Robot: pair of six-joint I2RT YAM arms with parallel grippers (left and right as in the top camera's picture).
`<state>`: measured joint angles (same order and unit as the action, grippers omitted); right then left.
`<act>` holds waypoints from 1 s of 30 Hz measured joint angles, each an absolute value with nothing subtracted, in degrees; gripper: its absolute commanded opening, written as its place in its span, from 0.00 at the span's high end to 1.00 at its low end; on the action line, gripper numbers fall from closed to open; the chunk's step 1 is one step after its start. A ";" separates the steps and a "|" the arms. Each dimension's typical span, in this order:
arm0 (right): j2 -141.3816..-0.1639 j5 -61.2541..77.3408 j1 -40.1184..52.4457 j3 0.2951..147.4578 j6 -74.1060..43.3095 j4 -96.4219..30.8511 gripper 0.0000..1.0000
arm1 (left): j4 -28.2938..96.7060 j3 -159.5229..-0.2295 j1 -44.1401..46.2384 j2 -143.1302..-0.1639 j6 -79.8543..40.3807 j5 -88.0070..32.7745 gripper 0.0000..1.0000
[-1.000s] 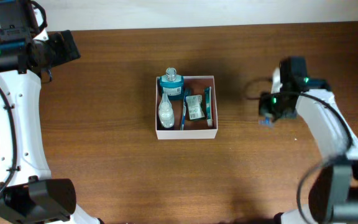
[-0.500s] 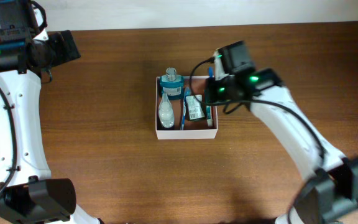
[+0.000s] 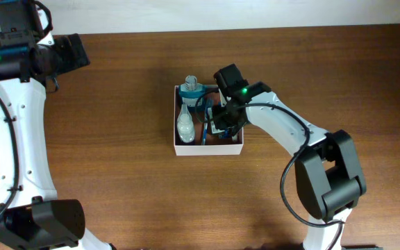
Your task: Pack container
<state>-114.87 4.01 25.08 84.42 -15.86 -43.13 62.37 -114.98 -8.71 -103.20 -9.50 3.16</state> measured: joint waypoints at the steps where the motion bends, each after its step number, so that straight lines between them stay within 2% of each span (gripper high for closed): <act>1: -114.85 4.14 25.28 84.47 -16.14 -42.89 0.45 | 62.37 -114.98 -8.71 -103.20 -9.50 3.16 0.00; 5: -114.61 4.43 25.63 85.23 -15.92 -46.00 0.31 | 62.37 -114.98 -8.71 -103.20 -9.50 3.16 0.00; 9: -109.75 3.99 24.58 86.94 -15.81 -50.63 0.27 | 62.37 -114.98 -8.71 -103.20 -9.50 3.16 0.00; 13: -95.44 3.20 20.95 88.40 -15.22 -53.84 0.23 | 62.37 -114.98 -8.71 -103.20 -9.50 3.16 0.00; 18: -79.13 1.80 17.06 88.95 -13.52 -59.33 0.13 | 62.41 -114.98 -8.71 -103.20 -9.50 3.14 0.00; 20: -71.94 -1.04 15.81 89.27 -13.02 -62.59 0.01 | 62.41 -114.98 -8.71 -103.20 -9.50 3.16 0.00; 24: -63.37 -6.17 14.39 89.38 -12.62 -65.21 0.01 | 62.39 -114.98 -8.71 -103.20 -9.50 3.16 0.00; 30: -58.48 -8.19 14.33 89.38 -12.21 -65.21 0.01 | 62.37 -114.98 -8.71 -103.20 -9.50 3.16 0.00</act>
